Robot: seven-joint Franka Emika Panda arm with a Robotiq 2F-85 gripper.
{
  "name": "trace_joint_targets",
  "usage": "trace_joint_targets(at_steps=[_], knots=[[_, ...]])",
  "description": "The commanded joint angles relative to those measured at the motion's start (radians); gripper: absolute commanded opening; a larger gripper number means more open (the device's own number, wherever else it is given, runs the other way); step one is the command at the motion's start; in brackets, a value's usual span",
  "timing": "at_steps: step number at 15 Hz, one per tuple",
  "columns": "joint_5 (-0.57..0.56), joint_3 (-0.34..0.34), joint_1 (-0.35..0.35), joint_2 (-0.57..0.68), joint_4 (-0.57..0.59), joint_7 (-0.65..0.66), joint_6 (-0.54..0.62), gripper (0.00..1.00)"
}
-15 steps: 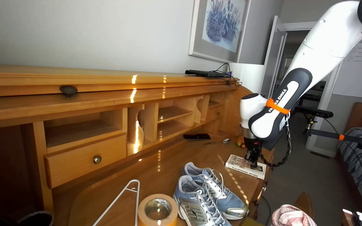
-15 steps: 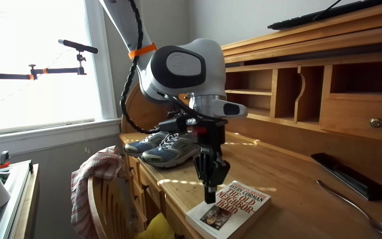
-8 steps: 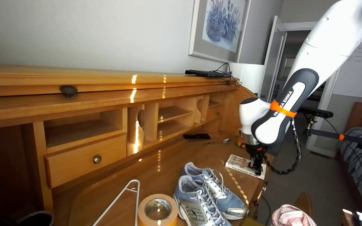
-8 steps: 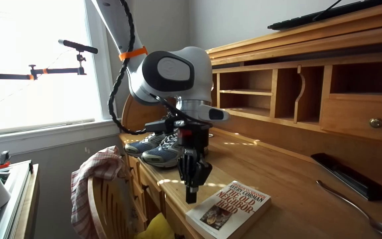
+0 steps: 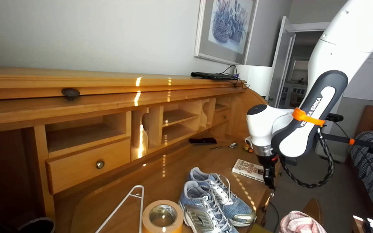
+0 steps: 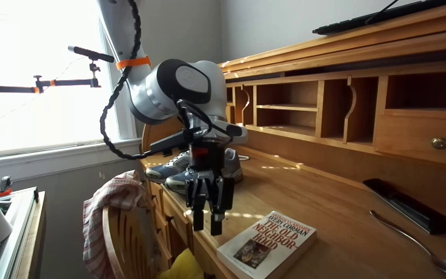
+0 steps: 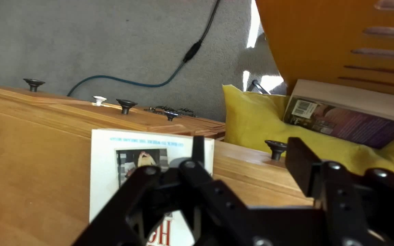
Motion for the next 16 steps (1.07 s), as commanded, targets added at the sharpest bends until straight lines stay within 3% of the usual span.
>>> trace_joint_targets(at_steps=[1, 3, 9, 12, 16], knots=[[-0.189, -0.042, 0.042, -0.015, -0.031, 0.113, -0.024, 0.95], [-0.311, -0.051, 0.047, -0.005, -0.026, 0.206, -0.022, 1.0], [-0.625, -0.023, 0.026, 0.02, -0.011, 0.541, -0.097, 1.0], [-0.711, 0.013, 0.007, 0.034, -0.01, 0.677, -0.166, 1.0], [-0.741, 0.068, -0.021, 0.059, -0.007, 0.79, -0.249, 1.0]])
